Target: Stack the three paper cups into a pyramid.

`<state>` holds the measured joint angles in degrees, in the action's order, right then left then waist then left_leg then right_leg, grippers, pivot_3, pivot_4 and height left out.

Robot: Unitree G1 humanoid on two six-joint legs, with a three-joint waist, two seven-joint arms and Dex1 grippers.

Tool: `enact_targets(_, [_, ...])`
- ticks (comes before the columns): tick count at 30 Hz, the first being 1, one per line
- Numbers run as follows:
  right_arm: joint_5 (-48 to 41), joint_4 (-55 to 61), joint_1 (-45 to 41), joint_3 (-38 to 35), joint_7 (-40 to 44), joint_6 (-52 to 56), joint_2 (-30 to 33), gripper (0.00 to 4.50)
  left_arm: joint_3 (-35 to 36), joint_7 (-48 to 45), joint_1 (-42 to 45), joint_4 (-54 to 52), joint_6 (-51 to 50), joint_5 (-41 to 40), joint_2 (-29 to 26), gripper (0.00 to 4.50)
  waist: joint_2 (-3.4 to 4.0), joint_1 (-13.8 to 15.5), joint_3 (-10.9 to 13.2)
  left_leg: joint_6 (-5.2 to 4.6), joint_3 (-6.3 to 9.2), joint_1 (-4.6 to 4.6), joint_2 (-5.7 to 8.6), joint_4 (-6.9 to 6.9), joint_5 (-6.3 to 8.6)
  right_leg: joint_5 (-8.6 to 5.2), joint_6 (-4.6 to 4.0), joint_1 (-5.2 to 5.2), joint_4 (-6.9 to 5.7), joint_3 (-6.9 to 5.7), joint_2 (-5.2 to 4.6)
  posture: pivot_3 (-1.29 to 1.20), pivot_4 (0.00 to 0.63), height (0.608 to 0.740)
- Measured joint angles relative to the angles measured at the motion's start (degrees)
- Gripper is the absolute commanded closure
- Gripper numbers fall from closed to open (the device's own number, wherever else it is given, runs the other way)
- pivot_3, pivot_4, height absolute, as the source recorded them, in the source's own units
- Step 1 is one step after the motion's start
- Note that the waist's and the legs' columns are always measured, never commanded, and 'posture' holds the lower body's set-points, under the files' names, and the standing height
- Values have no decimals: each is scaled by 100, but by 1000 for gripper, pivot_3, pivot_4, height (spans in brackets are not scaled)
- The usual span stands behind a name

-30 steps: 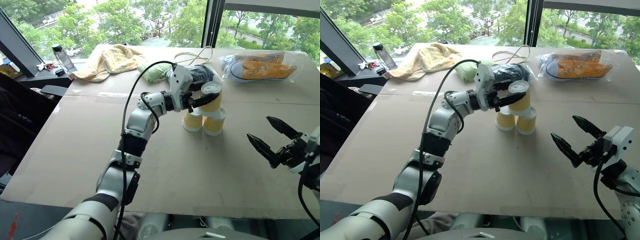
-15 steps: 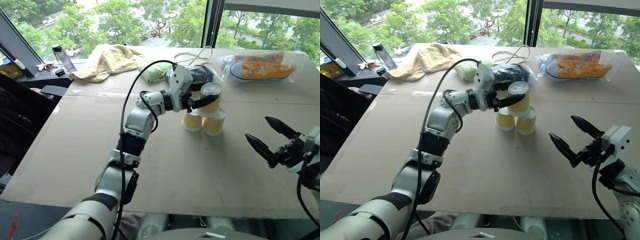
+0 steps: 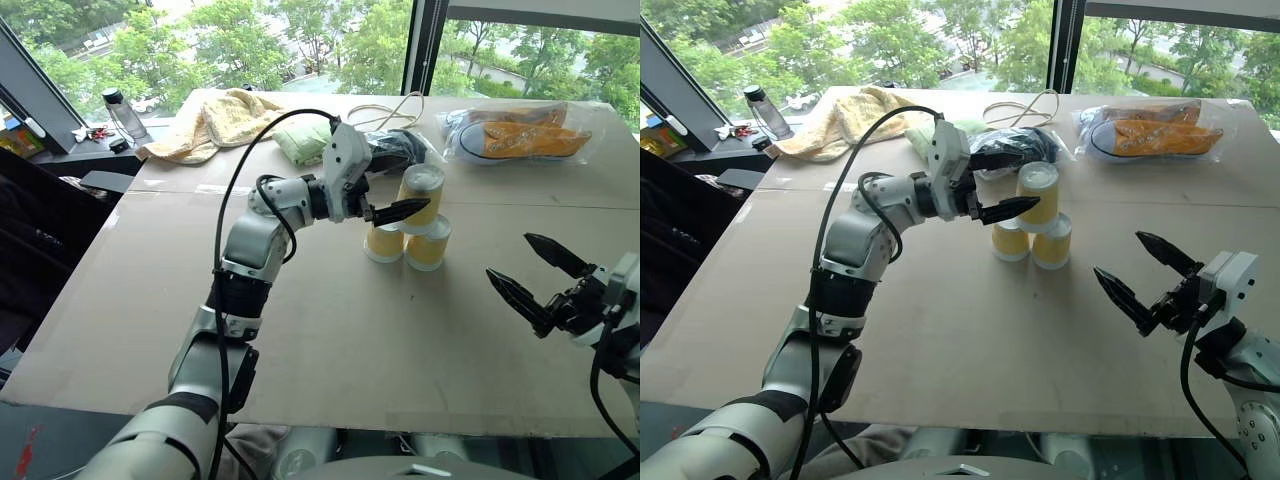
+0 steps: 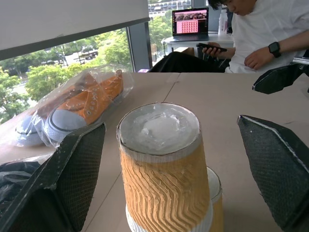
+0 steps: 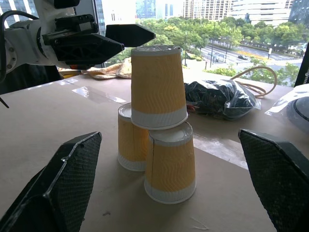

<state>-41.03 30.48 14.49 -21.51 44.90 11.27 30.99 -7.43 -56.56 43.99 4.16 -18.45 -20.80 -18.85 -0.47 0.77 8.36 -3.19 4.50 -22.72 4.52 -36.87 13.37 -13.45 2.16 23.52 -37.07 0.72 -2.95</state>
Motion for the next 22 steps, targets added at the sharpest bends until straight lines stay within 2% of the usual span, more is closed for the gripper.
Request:
enact_targets(3, [-16, -30, -42, 16, 165, -80, -5, 0, 156, 30, -257, -505, -284, -194, -246, 17, 0, 1, 0, 0, 0, 1, 0, -1, 0, 0, 0, 0, 0, 0, 0, 0, 150, 740])
enact_targets(5, [-19, -231, -66, 28, 379, -235, -39, 0, 447, 56, -722, -1195, -660, -576, -542, 17, 0, -35, 0, 1, -2, 4, -3, 1, 0, 0, -1, 0, -1, 5, 1, 0, 150, 740])
enact_targets(8, [18, -815, 27, 51, 844, -466, -57, 0, 925, 104, -1745, -2096, -1187, -1047, -1115, 17, 5, -23, -1, 0, -2, 8, -6, 7, 1, -1, -2, 1, -1, 6, 2, 0, 150, 740])
enact_targets(9, [25, -870, 37, 50, 882, -491, -64, 0, 955, 115, -1845, -2145, -1216, -1072, -1132, 17, 5, -9, -1, -1, -2, 8, -6, 7, 1, -1, -2, 1, 0, 6, 2, 0, 150, 740])
enact_targets(11, [186, -1299, 68, 59, 1214, -769, -50, 0, 1054, 248, -2685, -2476, -1378, -1119, -1346, 17, 7, 27, -2, -7, -2, 9, -5, 6, 6, -1, -3, -5, 1, 3, -3, 0, 150, 740])
enact_targets(14, [395, -1765, 114, 56, 1556, -1075, 23, 0, 1129, 397, -3665, -2641, -1128, -842, -1524, 17, 12, 16, -5, -8, -7, 17, -5, 12, 7, -2, -4, -10, 7, 10, -5, 0, 150, 740])
enact_targets(16, [591, -2284, 146, 51, 1770, -1319, 49, 0, 1132, 620, -4280, -2591, -929, -604, -1444, 17, 11, 19, -5, -9, -7, 19, -5, 13, 8, -2, -5, -11, 9, 10, -5, 0, 150, 740])
enact_targets(22, [983, -3175, 101, 73, 2155, -1935, 58, 0, 944, 1038, -4875, -2431, -129, 70, -1206, 17, 26, 68, -14, -5, -8, 20, -8, 13, 10, -7, -12, -13, 10, 7, -6, 0, 150, 740])
